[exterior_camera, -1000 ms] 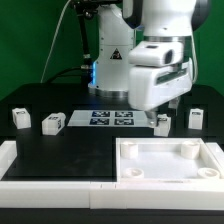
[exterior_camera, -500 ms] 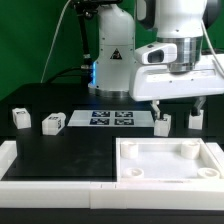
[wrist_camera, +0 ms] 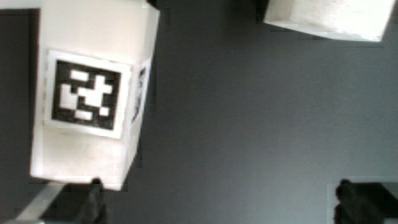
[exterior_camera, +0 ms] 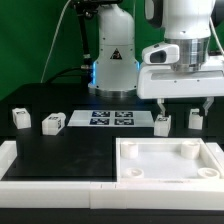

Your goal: Assemble one leg

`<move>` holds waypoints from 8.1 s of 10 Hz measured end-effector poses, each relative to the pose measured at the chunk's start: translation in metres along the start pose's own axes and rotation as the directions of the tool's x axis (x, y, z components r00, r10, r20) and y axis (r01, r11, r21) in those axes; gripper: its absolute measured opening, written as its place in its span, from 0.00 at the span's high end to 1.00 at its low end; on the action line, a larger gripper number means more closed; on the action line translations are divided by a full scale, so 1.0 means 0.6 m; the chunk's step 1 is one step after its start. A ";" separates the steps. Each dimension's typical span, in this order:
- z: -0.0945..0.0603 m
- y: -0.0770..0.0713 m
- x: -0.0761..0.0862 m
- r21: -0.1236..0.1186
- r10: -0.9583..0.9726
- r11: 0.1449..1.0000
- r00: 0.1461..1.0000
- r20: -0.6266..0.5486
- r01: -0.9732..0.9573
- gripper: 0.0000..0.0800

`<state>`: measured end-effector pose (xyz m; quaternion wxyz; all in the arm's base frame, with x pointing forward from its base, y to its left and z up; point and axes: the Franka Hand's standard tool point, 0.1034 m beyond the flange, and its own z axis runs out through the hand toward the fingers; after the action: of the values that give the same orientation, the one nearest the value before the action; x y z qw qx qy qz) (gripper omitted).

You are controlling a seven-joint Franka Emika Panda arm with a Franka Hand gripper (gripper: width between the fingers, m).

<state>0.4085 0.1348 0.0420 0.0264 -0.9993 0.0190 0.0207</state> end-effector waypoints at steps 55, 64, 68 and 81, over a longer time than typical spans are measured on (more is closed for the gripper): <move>-0.100 -0.091 0.041 0.030 -0.038 0.999 0.983 -0.178 0.045 0.64; -0.125 -0.057 0.148 -0.024 -0.276 0.958 0.903 -0.329 0.284 0.64; -0.124 -0.052 0.156 -0.041 -0.314 0.947 0.892 -0.325 0.319 0.64; -0.129 0.039 0.321 -0.092 -0.264 0.961 0.759 -0.596 0.262 0.64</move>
Offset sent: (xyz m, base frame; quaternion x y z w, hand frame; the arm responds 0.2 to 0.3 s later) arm -0.0326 0.0409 0.0021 0.0180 -0.2799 0.0963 0.9550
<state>0.6030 0.1002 0.1099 0.0201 -0.9463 -0.1142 -0.3019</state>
